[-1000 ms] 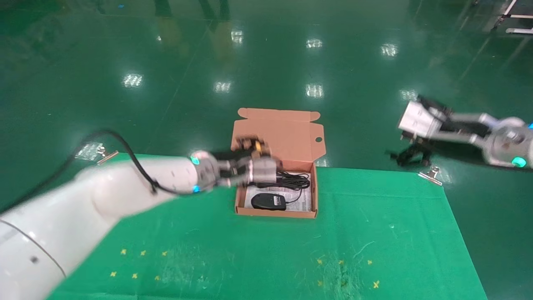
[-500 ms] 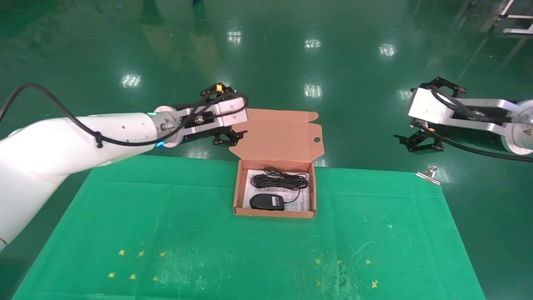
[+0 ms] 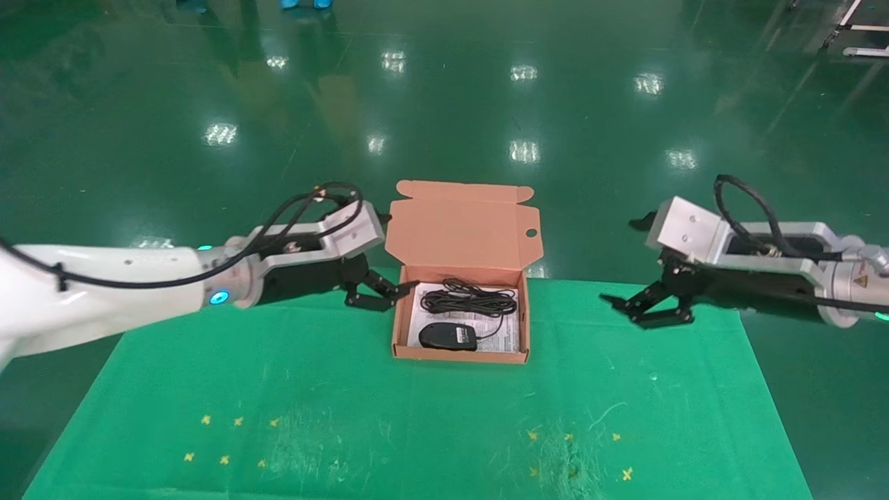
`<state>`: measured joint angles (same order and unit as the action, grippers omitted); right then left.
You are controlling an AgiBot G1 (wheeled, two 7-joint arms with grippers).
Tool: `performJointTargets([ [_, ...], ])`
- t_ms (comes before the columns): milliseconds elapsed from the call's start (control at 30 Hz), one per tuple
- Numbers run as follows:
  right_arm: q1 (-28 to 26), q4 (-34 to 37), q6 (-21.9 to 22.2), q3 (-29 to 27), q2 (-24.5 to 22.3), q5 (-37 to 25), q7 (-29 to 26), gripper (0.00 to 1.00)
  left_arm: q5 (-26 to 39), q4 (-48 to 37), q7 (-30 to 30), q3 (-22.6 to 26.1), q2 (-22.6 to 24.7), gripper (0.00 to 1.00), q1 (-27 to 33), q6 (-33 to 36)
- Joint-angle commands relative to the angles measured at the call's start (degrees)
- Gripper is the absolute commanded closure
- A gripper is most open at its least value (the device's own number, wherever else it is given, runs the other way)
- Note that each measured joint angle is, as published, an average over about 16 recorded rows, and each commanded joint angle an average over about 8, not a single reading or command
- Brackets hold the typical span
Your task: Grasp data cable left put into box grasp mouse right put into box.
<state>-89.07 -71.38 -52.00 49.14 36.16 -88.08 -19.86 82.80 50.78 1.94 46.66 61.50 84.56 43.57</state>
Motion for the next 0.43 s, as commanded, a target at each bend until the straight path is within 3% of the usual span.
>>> performJointTargets([
  [33,1.2,-0.1,-1.5,-1.4,0.0,2.0,0.4,0.0,-1.8,1.0,0.4,-1.4,-1.2,0.0,-1.0,1.9],
  [433,7.3,-0.6,-9.0,-8.8,-0.3,12.3,2.4,0.0,-11.2,6.2,2.4,-8.4,-7.3,0.0,-6.3,11.5],
])
